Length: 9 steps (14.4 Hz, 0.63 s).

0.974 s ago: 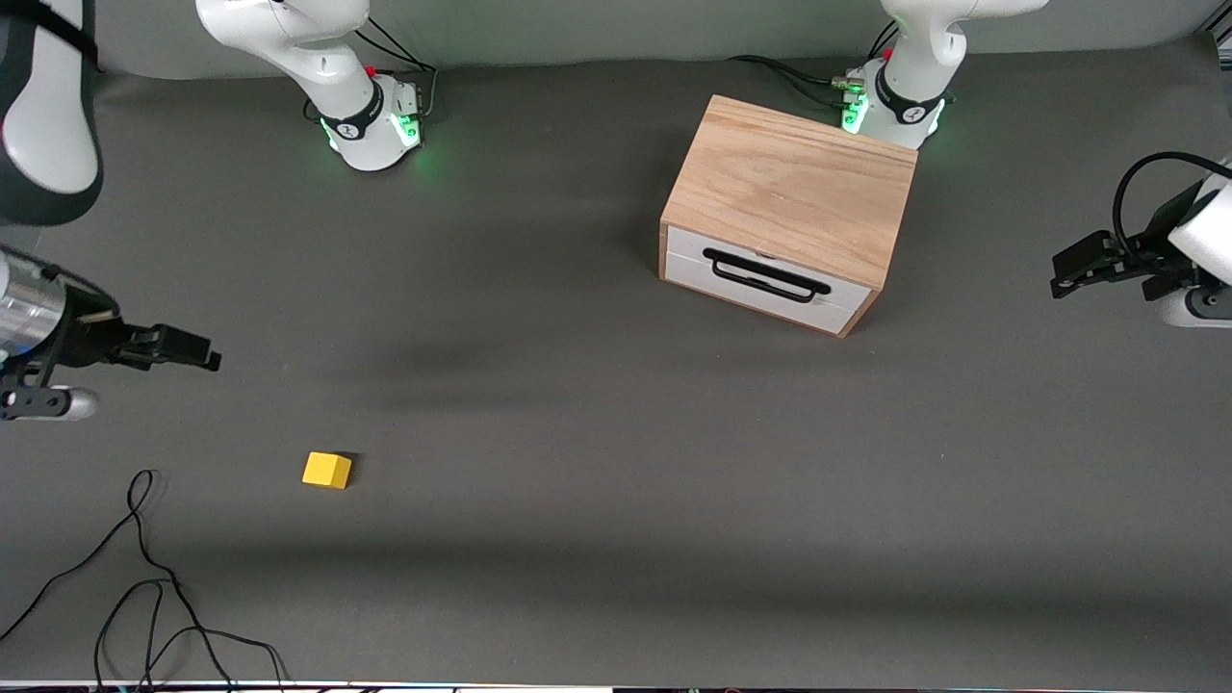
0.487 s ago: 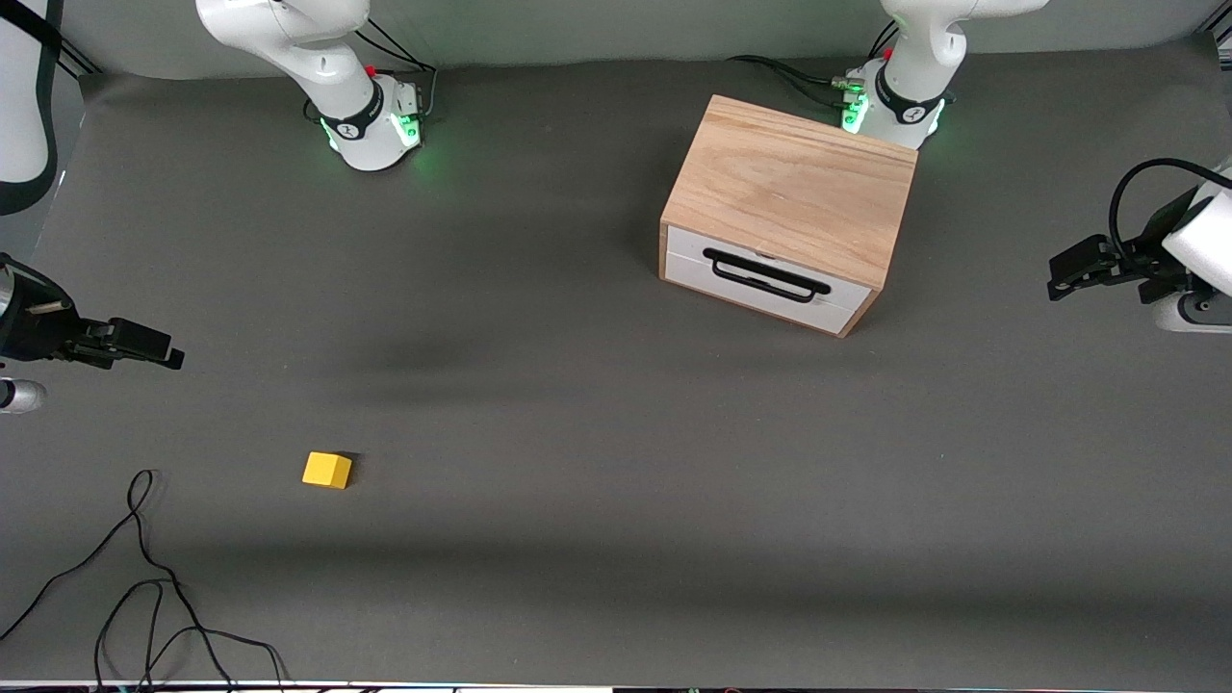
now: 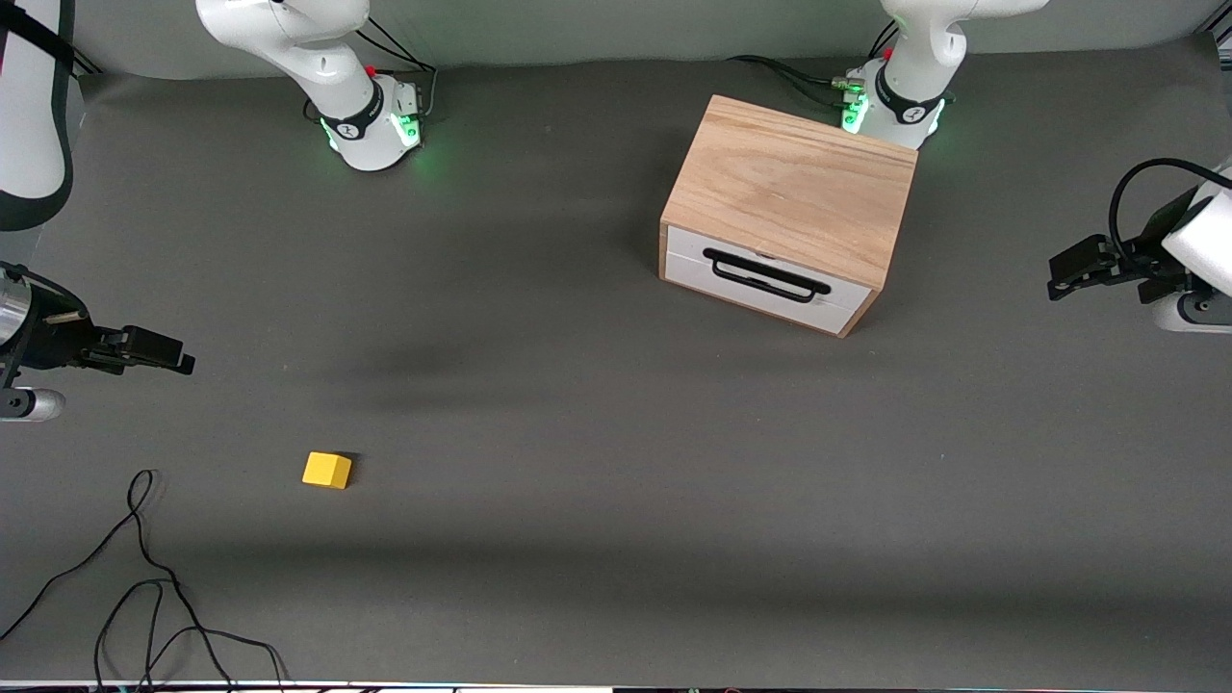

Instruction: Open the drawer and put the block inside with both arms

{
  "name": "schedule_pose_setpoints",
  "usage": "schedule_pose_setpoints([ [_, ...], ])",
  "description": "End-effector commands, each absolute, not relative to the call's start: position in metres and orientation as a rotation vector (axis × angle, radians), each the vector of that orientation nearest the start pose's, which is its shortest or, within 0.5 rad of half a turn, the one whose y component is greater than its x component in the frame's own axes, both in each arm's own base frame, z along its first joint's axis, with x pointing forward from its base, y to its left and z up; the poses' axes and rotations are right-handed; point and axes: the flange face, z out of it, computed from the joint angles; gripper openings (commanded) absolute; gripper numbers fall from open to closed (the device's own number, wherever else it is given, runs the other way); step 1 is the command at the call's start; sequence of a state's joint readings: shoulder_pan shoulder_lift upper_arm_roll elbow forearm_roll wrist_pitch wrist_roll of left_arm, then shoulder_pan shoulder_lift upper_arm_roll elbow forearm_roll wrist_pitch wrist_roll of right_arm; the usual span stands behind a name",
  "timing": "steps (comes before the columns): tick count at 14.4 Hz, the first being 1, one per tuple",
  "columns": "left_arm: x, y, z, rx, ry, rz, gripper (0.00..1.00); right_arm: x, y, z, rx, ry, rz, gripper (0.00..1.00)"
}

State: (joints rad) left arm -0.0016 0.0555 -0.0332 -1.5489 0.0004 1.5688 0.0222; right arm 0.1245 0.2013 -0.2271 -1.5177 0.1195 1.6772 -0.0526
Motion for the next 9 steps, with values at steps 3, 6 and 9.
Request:
schedule_pose_setpoints([
  [3,0.566,-0.019,0.607,-3.144,0.082,0.077,0.98,0.618,-0.038,0.548,-3.087,0.047,0.037,1.00],
  [6,0.563,-0.022,0.606,-3.143,-0.059,0.116,0.99,0.621,-0.039,0.548,-3.101,0.042,0.006,1.00],
  [9,0.558,-0.042,0.602,-3.143,-0.338,0.182,0.99,0.625,-0.039,0.545,-3.105,0.043,-0.018,1.00],
])
